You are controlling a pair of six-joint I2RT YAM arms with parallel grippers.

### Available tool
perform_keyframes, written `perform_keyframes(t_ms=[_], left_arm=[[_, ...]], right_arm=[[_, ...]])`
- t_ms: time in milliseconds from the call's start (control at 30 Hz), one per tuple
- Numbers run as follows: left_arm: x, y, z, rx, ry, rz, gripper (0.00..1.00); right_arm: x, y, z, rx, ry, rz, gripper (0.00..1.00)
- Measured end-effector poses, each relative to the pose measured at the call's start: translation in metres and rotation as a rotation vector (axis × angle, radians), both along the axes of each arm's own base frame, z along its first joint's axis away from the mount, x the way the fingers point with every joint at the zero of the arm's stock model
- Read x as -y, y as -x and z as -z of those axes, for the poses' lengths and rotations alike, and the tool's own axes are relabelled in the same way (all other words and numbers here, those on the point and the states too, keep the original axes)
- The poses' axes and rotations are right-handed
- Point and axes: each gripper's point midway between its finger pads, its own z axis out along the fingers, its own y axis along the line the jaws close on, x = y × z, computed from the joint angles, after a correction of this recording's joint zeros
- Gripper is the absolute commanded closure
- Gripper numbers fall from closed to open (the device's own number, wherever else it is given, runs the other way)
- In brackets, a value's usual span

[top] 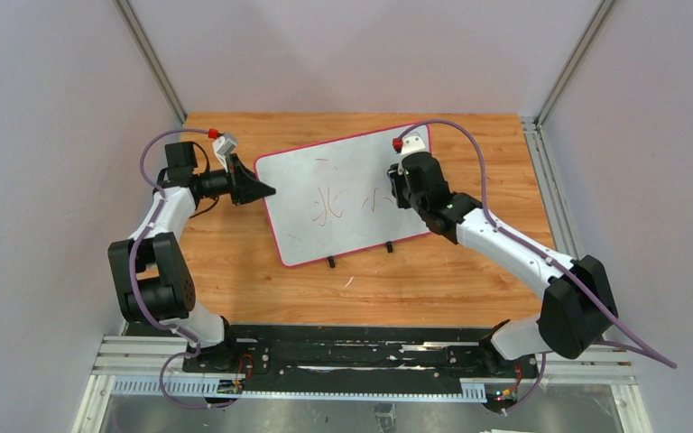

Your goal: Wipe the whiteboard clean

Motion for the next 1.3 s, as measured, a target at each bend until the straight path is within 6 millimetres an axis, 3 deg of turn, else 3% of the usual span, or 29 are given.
perform_keyframes(t_ms=[200, 333, 567, 700, 967, 1167, 1300], left_arm=[[0.000, -0.002, 0.001, -0.008, 0.005, -0.016, 1.00], [-0.001, -0.002, 0.002, -0.018, 0.008, -0.045, 1.00], [0.000, -0.006, 0.003, -0.039, 0.008, -0.072, 1.00], [0.000, -0.006, 0.003, -0.040, 0.007, -0.073, 1.00], [0.003, -0.005, 0.003, -0.033, 0.004, -0.062, 1.00], [0.008, -0.004, 0.001, -0.014, -0.003, -0.046, 1.00], [0.008, -0.004, 0.001, -0.012, -0.004, -0.046, 1.00]], right_arm=[[-0.016, 0.003, 0.014, -0.037, -0.010, -0.036, 0.99], [-0.043, 0.010, 0.030, -0.069, 0.006, -0.090, 0.99], [-0.082, 0.023, 0.032, -0.076, -0.011, -0.175, 0.99], [-0.085, 0.024, 0.033, -0.079, -0.014, -0.184, 0.99], [-0.070, 0.017, 0.033, -0.073, -0.020, -0.151, 0.99], [-0.016, 0.000, 0.029, -0.064, -0.027, -0.037, 0.99], [0.007, -0.005, 0.025, -0.044, -0.003, 0.022, 0.99]])
